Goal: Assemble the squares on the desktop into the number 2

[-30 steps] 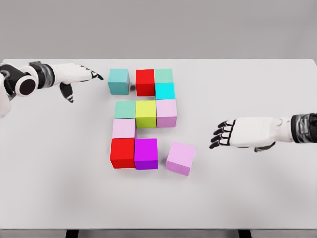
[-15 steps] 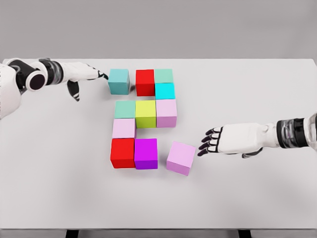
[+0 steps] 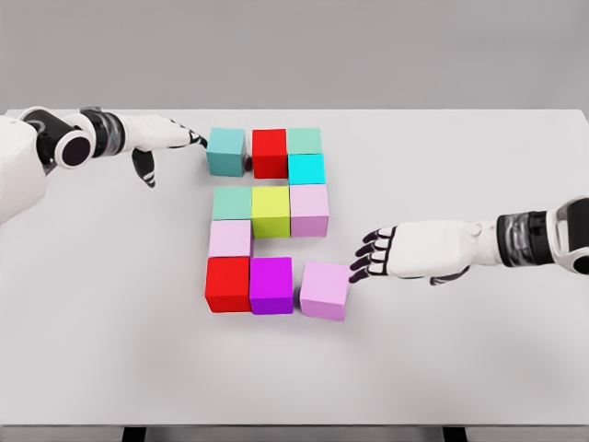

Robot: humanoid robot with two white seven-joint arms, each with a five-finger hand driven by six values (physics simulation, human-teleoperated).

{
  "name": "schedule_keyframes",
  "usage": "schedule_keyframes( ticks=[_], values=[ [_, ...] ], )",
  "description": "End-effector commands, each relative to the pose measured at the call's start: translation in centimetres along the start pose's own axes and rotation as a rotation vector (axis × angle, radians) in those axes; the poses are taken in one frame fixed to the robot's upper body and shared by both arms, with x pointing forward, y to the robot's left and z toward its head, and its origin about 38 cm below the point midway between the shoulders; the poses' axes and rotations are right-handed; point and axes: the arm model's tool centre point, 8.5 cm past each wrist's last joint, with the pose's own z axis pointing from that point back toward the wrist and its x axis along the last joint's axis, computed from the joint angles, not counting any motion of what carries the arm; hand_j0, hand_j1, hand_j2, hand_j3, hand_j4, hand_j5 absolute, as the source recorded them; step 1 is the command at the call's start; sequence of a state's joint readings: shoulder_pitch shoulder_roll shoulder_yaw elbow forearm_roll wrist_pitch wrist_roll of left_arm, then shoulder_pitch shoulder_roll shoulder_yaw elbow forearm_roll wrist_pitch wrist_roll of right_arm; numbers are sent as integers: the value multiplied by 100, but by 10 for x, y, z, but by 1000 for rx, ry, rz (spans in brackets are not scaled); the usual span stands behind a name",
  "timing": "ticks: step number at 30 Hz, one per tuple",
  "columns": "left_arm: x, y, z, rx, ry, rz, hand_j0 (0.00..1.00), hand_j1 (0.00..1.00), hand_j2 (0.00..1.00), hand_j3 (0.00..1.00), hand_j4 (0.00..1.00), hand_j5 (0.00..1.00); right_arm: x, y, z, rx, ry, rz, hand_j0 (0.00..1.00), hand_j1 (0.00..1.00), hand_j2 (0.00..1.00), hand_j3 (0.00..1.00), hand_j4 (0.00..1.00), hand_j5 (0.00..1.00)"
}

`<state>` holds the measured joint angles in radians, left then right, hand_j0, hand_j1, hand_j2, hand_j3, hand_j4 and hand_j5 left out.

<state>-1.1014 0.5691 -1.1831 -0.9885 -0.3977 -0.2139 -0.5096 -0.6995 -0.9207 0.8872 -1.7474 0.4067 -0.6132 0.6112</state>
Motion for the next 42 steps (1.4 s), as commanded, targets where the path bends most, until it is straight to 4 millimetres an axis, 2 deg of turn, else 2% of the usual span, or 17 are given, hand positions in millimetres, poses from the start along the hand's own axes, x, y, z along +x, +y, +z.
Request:
schedule_keyframes(
  ticks=[1, 8, 11, 15, 17, 20, 21, 30, 36, 42],
  values=[
    [-4, -1, 3, 1, 7, 4, 100, 100, 100, 100, 100, 100, 0, -3, -2, -11, -4, -3, 100, 100, 100, 100, 100, 100],
    [-7, -2, 4, -13, 15, 4, 100, 100, 100, 100, 100, 100, -2, -5, -1, -16, 2, -2, 100, 100, 100, 100, 100, 100],
    [-9, -5, 5, -23, 23, 4, 100, 100, 100, 100, 100, 100, -10, -6, 3, -17, 23, -8, 100, 100, 100, 100, 100, 100],
    [-1, -5, 0, -38, 4, -9, 100, 100, 100, 100, 100, 100, -13, -11, 10, -15, 40, 10, 100, 100, 100, 100, 100, 100],
    [3, -5, -2, -41, -10, -14, 100, 100, 100, 100, 100, 100, -15, 1, 30, 30, 74, 3, 100, 100, 100, 100, 100, 100],
    [10, -3, -2, -41, -25, -25, 100, 100, 100, 100, 100, 100, -10, 20, 45, 83, 91, -26, 100, 100, 100, 100, 100, 100],
    [11, -2, -2, -39, -28, -28, 100, 100, 100, 100, 100, 100, -10, 21, 45, 84, 89, -28, 100, 100, 100, 100, 100, 100],
    [13, -2, -2, -39, -33, -30, 100, 100, 100, 100, 100, 100, 3, 33, 24, 104, 23, -48, 100, 100, 100, 100, 100, 100],
    [20, 1, 0, -35, -53, -45, 100, 100, 100, 100, 100, 100, 10, 27, 4, 79, -25, -43, 100, 100, 100, 100, 100, 100],
    [17, 0, 2, -36, -42, -37, 100, 100, 100, 100, 100, 100, 17, 18, -16, 49, -71, -29, 100, 100, 100, 100, 100, 100]
  ],
)
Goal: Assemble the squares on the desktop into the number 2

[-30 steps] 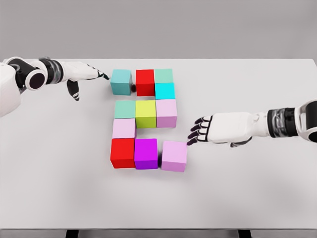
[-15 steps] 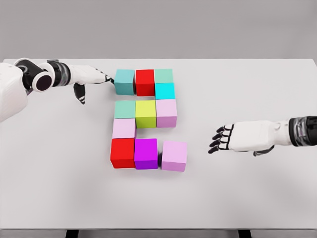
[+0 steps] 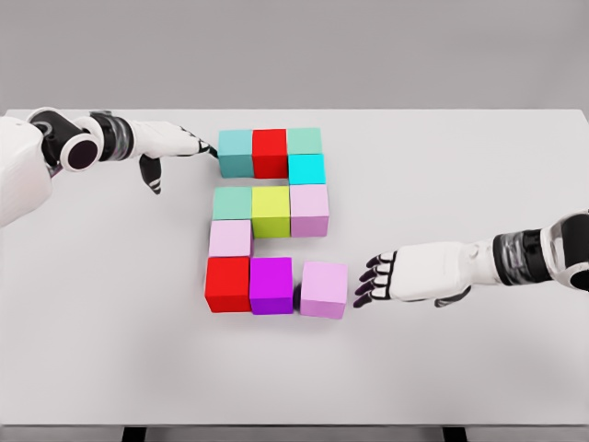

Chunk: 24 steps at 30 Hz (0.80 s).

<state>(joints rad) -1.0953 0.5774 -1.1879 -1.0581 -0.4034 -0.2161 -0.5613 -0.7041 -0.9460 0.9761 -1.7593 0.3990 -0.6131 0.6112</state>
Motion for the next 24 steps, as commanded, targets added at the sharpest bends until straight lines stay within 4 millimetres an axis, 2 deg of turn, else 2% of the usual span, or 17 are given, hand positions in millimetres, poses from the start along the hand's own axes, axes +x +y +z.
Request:
schedule_keyframes(
  ticks=[1, 3, 4, 6, 7, 8, 9, 11, 14, 17, 19, 24],
  values=[
    [-3, 0, 1, 1, 9, 7, 100, 100, 100, 100, 100, 100, 3, -5, -9, -18, -23, 1, 100, 100, 100, 100, 100, 100],
    [-8, -1, 4, 2, 19, 14, 100, 100, 100, 100, 100, 100, 4, -6, -11, -21, -26, 2, 100, 100, 100, 100, 100, 100],
    [-20, -4, 13, 5, 39, 24, 100, 100, 100, 100, 100, 100, 3, -8, -10, -24, -25, 6, 100, 100, 100, 100, 100, 100],
    [-43, -5, 43, 42, 34, 30, 100, 100, 100, 100, 100, 100, 3, -10, -11, -27, -26, 10, 100, 100, 100, 100, 100, 100],
    [-49, -9, 63, 60, -39, 18, 100, 100, 100, 100, 100, 100, 3, -11, -11, -29, -25, 11, 100, 100, 100, 100, 100, 100],
    [-52, -13, 73, 71, -85, 24, 100, 100, 100, 100, 100, 100, 2, -12, -10, -30, -22, 14, 100, 100, 100, 100, 100, 100],
    [-55, -15, 95, 116, -201, 19, 100, 100, 100, 100, 100, 100, 2, -13, -11, -33, -24, 16, 100, 100, 100, 100, 100, 100],
    [-64, -20, 107, 143, -214, 76, 100, 100, 100, 100, 100, 100, 1, -16, -11, -36, -23, 22, 100, 100, 100, 100, 100, 100],
    [-59, -36, 97, 115, -229, 95, 100, 100, 100, 100, 100, 100, 2, -17, -12, -39, -25, 22, 100, 100, 100, 100, 100, 100],
    [-56, -41, 93, 105, -236, 100, 100, 100, 100, 100, 100, 100, 1, -19, -12, -42, -23, 28, 100, 100, 100, 100, 100, 100],
    [-45, -43, 82, 100, -266, 101, 100, 100, 100, 100, 100, 100, 1, -18, -11, -39, -22, 26, 100, 100, 100, 100, 100, 100],
    [-46, -46, 82, 96, -264, 107, 100, 100, 100, 100, 100, 100, -4, -20, -5, -34, -3, 33, 100, 100, 100, 100, 100, 100]
  ],
)
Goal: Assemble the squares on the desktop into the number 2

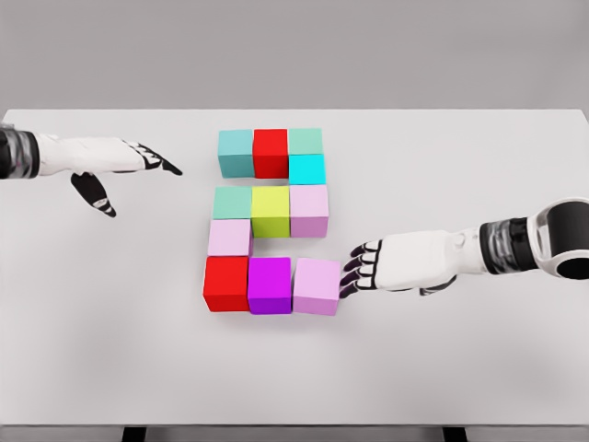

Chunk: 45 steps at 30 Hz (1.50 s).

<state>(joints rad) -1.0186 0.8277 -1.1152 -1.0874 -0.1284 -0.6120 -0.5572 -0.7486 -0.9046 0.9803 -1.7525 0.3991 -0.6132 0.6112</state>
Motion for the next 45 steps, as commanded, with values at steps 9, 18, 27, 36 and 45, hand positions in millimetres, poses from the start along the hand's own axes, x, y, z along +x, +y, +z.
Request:
schedule_keyframes(
  ticks=[9, 18, 27, 36, 45],
  values=[
    [-2, -13, 0, -9, -2, 30, 100, 100, 100, 100, 100, 100, -26, 12, 10, 21, 79, -49, 100, 100, 100, 100, 100, 100],
    [-4, -9, 5, 5, 7, 32, 100, 100, 100, 100, 100, 100, -30, 5, -8, 4, 67, -37, 100, 100, 100, 100, 100, 100],
    [-6, -5, 8, 17, 14, 29, 100, 100, 100, 100, 100, 100, -29, -1, -9, -8, 62, -26, 100, 100, 100, 100, 100, 100],
    [-10, -5, 16, 17, 30, 29, 100, 100, 100, 100, 100, 100, -29, -9, -11, -22, 57, -15, 100, 100, 100, 100, 100, 100],
    [-11, -6, 19, 17, 38, 26, 100, 100, 100, 100, 100, 100, -34, -9, -5, -27, 75, -20, 100, 100, 100, 100, 100, 100]
  ],
)
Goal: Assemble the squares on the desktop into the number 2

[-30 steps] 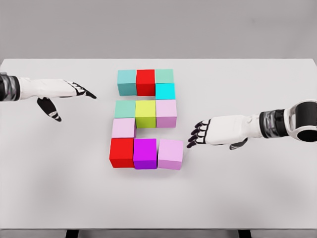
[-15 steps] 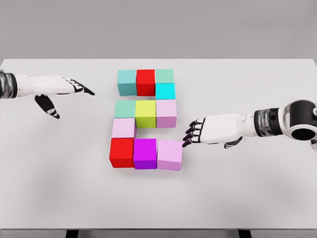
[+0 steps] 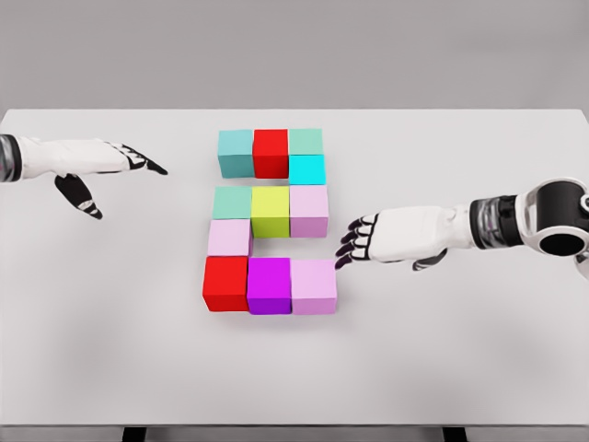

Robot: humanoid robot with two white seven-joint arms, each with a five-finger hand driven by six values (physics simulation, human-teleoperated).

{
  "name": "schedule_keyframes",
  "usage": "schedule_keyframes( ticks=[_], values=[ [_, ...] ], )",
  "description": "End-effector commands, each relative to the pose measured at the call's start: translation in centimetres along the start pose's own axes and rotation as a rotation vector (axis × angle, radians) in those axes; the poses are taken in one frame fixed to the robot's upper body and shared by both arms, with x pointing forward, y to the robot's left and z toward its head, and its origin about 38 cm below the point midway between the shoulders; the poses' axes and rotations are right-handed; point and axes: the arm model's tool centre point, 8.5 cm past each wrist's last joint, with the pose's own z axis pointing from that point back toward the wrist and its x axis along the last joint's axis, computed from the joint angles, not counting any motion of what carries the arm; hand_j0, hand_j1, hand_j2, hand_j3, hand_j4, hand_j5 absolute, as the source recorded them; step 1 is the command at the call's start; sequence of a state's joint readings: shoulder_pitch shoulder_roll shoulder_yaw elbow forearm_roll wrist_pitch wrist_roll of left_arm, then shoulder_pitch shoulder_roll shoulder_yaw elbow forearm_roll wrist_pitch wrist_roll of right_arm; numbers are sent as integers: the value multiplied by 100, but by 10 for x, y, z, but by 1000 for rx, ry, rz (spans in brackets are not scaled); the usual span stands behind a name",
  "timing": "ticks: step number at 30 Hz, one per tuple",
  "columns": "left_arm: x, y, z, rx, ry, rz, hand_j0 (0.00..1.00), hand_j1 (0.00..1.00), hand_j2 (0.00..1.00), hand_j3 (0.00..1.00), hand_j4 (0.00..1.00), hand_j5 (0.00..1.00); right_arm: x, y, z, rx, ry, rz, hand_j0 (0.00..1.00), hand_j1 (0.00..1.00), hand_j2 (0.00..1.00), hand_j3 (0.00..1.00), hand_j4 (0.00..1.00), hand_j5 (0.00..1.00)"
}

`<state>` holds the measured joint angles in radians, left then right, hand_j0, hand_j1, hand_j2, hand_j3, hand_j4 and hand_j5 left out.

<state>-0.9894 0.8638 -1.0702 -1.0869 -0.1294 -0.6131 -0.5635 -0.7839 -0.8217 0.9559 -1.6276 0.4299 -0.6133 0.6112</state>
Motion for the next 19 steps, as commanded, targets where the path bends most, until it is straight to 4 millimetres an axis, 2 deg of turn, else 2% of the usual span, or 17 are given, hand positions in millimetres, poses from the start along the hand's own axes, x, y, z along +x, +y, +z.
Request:
schedule_keyframes(
  ticks=[1, 6, 8, 9, 11, 14, 19],
  values=[
    [-1, 1, 2, 3, 3, 4, 100, 100, 100, 100, 100, 100, -3, -1, 3, -7, 10, -5, 100, 100, 100, 100, 100, 100],
    [-2, 1, 3, 3, 9, 5, 100, 100, 100, 100, 100, 100, -6, -4, 8, -18, 23, -3, 100, 100, 100, 100, 100, 100],
    [-2, 1, 3, 3, 9, 5, 100, 100, 100, 100, 100, 100, -12, -12, 16, -42, 47, 1, 100, 100, 100, 100, 100, 100],
    [-3, 1, 4, 3, 10, 5, 100, 100, 100, 100, 100, 100, -23, -15, 27, -68, 84, -22, 100, 100, 100, 100, 100, 100],
    [-3, 1, 4, 3, 10, 5, 100, 100, 100, 100, 100, 100, -52, -5, 67, -168, 141, -200, 100, 100, 100, 100, 100, 100],
    [-3, 1, 4, 4, 11, 4, 100, 100, 100, 100, 100, 100, -71, -4, 109, -254, 210, -285, 100, 100, 100, 100, 100, 100],
    [-3, 1, 4, 4, 11, 4, 100, 100, 100, 100, 100, 100, -82, 4, 118, -260, 248, -320, 100, 100, 100, 100, 100, 100]
  ],
)
